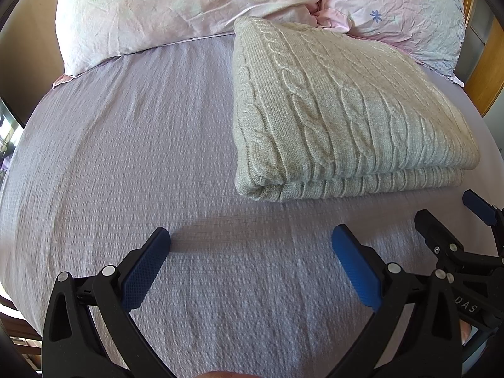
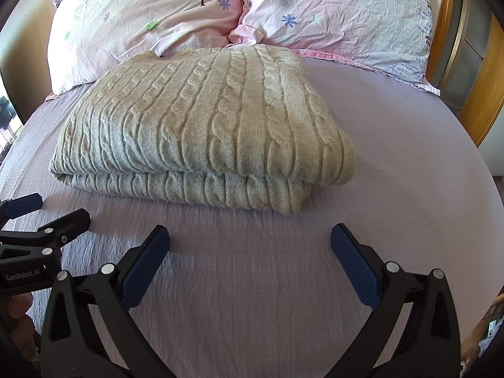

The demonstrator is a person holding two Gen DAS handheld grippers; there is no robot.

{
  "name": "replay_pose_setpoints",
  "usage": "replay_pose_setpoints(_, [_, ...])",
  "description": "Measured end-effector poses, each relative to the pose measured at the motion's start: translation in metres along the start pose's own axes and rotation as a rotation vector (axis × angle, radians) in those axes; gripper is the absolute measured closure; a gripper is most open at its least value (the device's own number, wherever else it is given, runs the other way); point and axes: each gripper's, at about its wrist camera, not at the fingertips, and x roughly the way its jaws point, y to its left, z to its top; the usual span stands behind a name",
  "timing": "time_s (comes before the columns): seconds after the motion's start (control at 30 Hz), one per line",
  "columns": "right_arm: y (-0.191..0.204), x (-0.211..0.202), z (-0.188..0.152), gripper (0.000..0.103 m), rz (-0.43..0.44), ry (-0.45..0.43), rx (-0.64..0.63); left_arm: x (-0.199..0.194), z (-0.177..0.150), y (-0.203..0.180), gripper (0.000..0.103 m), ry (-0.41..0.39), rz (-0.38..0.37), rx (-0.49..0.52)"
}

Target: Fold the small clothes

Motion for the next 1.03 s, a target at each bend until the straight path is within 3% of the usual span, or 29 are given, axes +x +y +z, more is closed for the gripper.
replay_pose_setpoints(1.03, [-0.0002, 0.0, 0.0001, 0.002, 0.0, 0.0, 0.0, 0.0017, 0.0013, 0.0013, 0.001, 0.014, -0.003, 0.01])
